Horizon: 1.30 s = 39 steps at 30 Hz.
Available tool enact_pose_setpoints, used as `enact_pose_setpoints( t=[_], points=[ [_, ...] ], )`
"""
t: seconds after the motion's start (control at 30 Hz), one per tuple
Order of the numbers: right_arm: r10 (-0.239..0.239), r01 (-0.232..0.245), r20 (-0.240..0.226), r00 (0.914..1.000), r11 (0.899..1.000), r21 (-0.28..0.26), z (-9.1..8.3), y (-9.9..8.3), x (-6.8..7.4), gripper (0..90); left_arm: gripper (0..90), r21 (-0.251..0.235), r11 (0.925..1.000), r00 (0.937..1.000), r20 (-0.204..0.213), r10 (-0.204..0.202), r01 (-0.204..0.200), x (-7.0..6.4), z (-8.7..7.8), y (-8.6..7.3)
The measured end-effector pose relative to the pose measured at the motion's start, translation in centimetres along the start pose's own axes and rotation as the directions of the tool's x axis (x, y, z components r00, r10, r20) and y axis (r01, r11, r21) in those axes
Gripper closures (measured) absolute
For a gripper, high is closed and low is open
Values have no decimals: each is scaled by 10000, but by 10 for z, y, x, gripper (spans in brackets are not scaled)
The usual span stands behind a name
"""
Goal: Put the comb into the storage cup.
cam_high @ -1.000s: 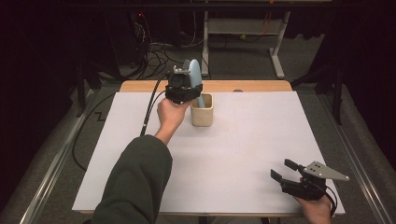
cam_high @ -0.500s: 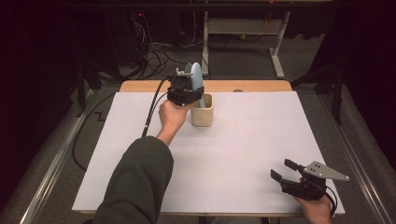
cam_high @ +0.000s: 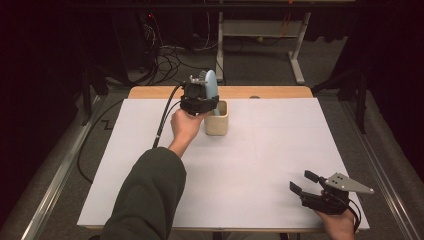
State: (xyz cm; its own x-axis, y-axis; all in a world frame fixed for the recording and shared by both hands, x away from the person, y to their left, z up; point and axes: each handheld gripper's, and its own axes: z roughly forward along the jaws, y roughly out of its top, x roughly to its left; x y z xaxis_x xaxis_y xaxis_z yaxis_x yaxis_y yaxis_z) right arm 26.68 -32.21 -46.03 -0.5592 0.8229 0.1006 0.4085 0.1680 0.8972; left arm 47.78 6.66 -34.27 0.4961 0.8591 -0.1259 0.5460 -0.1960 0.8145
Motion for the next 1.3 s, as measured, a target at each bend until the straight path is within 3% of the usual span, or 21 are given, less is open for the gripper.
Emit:
enact_pose_setpoints(
  t=[1.3],
  points=[
    [-22,22,-49,10000,10000,6,0,0,0,273,504,420,9989,9998,3,203,-203,-5,10,-7]
  ],
)
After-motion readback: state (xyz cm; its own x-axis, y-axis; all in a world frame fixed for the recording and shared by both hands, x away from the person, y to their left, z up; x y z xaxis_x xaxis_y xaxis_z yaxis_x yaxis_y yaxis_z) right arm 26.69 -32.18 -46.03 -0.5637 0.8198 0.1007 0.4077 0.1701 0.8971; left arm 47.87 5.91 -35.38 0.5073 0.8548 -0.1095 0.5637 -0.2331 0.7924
